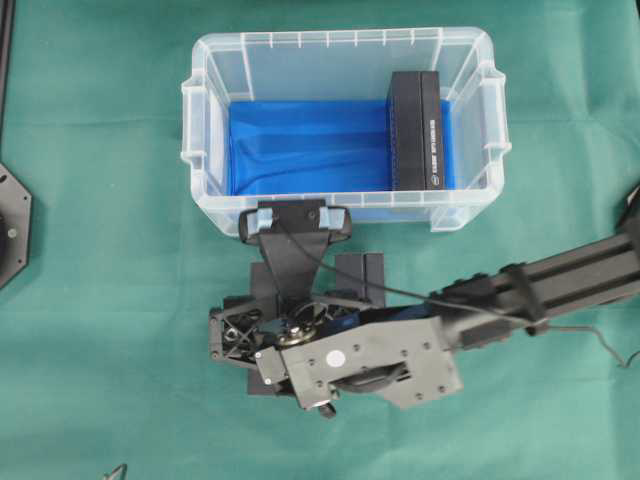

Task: Take the box out of the case with the right arm.
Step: 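Open the right gripper, release the box, and withdraw right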

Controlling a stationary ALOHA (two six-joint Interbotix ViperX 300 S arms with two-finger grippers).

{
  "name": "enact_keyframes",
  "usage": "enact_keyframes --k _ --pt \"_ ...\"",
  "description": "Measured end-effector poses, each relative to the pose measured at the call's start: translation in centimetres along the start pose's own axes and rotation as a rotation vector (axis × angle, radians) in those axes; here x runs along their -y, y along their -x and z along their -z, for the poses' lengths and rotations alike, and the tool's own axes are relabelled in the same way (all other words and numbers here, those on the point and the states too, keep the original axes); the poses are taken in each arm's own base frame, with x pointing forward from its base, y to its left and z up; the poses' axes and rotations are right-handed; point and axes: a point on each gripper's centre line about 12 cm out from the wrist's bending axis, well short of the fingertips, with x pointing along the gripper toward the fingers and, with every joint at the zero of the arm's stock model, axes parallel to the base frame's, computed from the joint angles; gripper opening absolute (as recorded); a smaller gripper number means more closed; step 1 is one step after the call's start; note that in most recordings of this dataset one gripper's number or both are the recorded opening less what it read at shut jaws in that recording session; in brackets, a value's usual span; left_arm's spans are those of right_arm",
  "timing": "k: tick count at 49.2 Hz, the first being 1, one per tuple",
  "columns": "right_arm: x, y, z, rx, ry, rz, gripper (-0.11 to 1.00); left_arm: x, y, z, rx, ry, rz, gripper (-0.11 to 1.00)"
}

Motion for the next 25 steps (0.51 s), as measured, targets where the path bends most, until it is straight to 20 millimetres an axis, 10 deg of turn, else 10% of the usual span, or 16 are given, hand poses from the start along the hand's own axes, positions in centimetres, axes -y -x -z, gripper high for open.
enact_keyframes --k 13,25 --pt "-0.7 5.0 -2.6 0.035 0.012 -0.056 0.89 0.0 0.0 0.0 0.0 0.0 0.0 0.02" --pt "-0.5 5.4 -3.3 0.052 0.054 -0.023 0.89 0.0 0.0 0.0 0.002 0.0 0.0 0.02"
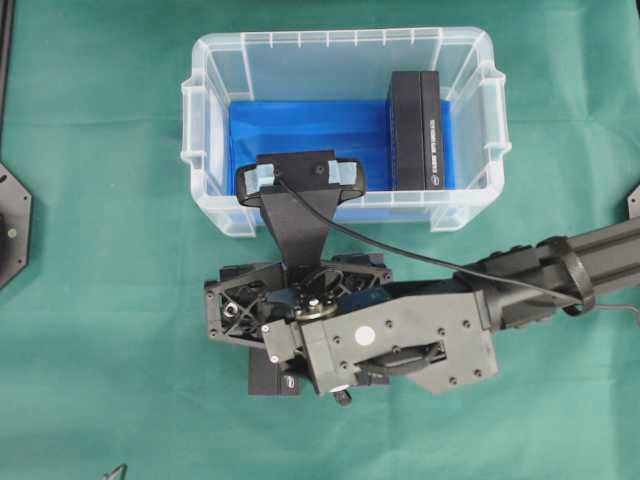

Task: Take the box out of the case with the right arm.
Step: 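Open the right gripper, release the box, and withdraw right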

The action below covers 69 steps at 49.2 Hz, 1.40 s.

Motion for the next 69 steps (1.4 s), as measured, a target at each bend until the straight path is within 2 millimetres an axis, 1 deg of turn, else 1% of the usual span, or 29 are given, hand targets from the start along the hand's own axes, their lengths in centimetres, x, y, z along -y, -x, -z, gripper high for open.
enact_keyframes --k 5,10,13,21,29,39,50,55,59,63,69 --pt "0.2 -0.1 -0.1 0.003 0.014 0.019 0.89 0.0 0.0 0.0 -0.002 0.002 0.0 0.02" --pt "1.0 0.0 0.0 0.001 0.042 0.057 0.89 0.0 0.0 0.0 -0.003 0.001 -0.001 0.02" --pt "1.7 0.0 0.1 -0.008 0.054 0.084 0.89 0.0 0.0 0.0 -0.003 0.003 -0.001 0.02" --pt "4.1 1.3 -0.7 -0.02 0.059 0.109 0.89 0.0 -0.2 -0.1 -0.009 0.003 -0.002 0.02" --pt "7.5 2.6 -1.6 -0.022 0.048 0.105 0.89 0.0 -0.2 -0.1 -0.009 0.001 -0.002 0.02" --pt "13.4 4.9 -2.7 -0.027 0.021 0.098 0.89 0.0 -0.2 -0.1 -0.011 0.001 -0.002 0.02" --pt "19.4 6.2 -3.4 -0.04 0.003 0.08 0.88 0.0 -0.2 -0.1 -0.008 0.001 -0.001 0.02" --pt "21.7 6.7 -3.5 -0.047 -0.004 0.068 0.88 0.0 -0.2 -0.1 -0.011 0.001 -0.002 0.02" --pt "23.2 7.0 -3.7 -0.052 -0.007 0.058 0.88 0.0 -0.2 -0.1 -0.009 0.001 -0.002 0.02" --pt "24.2 7.3 -4.0 -0.059 -0.006 0.047 0.88 0.0 -0.2 -0.1 -0.009 0.003 -0.003 0.02" --pt "24.4 7.3 -4.4 -0.049 0.001 0.037 0.88 0.0 -0.2 -0.1 -0.009 0.003 -0.003 0.02"
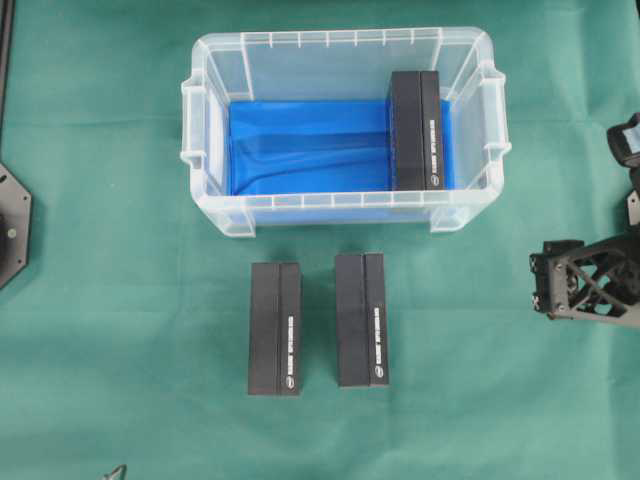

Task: Take the box out of the case with the right arm.
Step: 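Open the right gripper, release the box, and withdraw right, then move the open right gripper over the right black box in the case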

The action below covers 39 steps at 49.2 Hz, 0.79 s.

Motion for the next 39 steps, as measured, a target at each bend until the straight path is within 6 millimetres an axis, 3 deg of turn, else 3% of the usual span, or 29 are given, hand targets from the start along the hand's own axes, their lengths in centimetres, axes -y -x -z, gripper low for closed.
enact_keyframes --k 8,15,28,39 --pt "-0.3 -0.3 -0.6 0.016 0.005 -0.004 0.88 0.0 0.0 0.0 0.0 -0.002 0.0 0.02" --pt "-0.7 -0.9 -2.3 0.029 0.034 0.009 0.88 0.0 0.0 0.0 -0.002 -0.001 0.001 0.02" --pt "-0.9 -1.8 -8.1 0.043 0.057 -0.009 0.88 0.0 0.0 0.0 0.0 -0.001 0.002 0.02" --pt "0.1 -2.4 -13.3 0.063 0.073 0.002 0.88 0.0 0.0 0.0 -0.002 -0.002 0.0 0.02"
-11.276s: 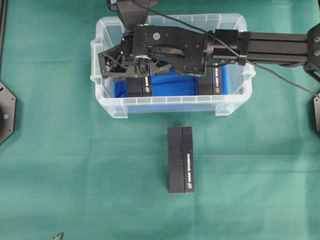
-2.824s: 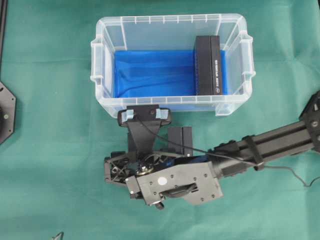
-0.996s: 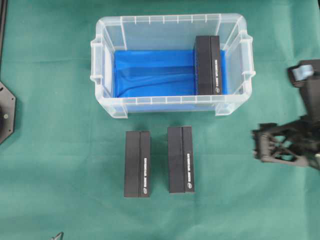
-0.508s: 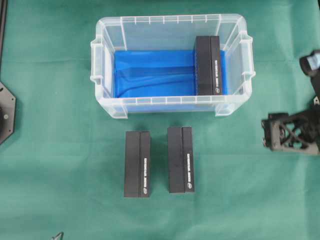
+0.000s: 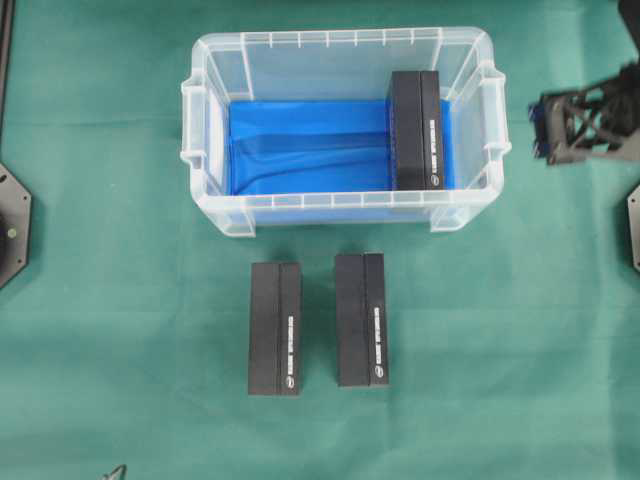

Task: Take the box out of the case with the right arm.
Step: 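Move the open right gripper over the right black box in the case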

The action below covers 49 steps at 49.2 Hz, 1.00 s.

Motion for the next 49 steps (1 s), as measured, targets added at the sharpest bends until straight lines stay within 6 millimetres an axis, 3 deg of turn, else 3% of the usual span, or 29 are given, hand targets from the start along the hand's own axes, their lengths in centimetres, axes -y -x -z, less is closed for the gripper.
enact_keyframes --k 9,49 --pt "0.6 -0.6 -2.2 -0.004 0.001 0.019 0.88 0.0 0.0 0.0 0.0 0.002 0.0 0.02" --pt "0.4 -0.8 -2.4 -0.011 -0.012 0.001 0.88 0.0 -0.1 0.0 -0.003 0.0 -0.001 0.02"
